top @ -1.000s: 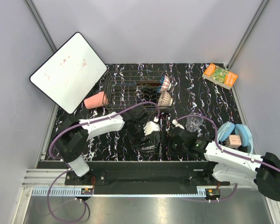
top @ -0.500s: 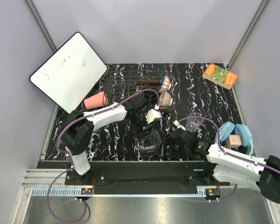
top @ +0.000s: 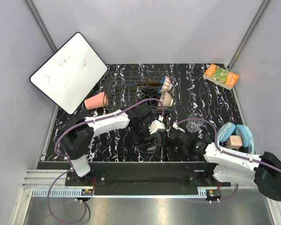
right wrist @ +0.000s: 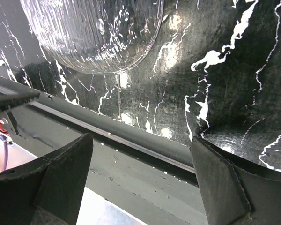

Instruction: Load the mixed dishes into the dish rack

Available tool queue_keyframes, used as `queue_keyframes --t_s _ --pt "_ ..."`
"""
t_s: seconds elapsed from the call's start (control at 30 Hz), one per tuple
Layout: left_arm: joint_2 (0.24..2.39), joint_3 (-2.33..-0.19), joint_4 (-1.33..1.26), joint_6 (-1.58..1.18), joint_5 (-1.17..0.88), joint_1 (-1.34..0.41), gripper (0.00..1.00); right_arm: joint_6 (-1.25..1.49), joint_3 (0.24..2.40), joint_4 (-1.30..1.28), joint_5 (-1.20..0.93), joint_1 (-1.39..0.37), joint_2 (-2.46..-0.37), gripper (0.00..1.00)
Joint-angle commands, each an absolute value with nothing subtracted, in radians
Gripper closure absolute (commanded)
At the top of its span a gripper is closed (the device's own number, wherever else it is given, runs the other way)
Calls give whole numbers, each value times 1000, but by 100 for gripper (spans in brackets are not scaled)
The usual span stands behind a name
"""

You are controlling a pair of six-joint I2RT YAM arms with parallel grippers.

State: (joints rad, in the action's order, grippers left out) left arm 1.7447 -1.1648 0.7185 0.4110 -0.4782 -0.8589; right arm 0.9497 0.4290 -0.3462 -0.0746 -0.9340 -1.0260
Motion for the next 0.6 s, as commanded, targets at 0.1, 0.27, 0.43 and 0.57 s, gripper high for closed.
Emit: queue_keyframes --t_s 0.1,0.27,0.43,0.57 --pt "1661 -1141 730 376 -564 -885 11 1020 390 -319 -153 -942 -950 9" --pt "1657 -1137 738 367 -592 -910 10 1006 396 -275 -112 -943 -989 9" --pt "1657 -1150 764 374 -620 -916 10 963 452 -262 -72 -942 -1075 8" --pt "1632 -1199 796 391 -559 -821 10 963 442 -265 -51 -943 -1030 8"
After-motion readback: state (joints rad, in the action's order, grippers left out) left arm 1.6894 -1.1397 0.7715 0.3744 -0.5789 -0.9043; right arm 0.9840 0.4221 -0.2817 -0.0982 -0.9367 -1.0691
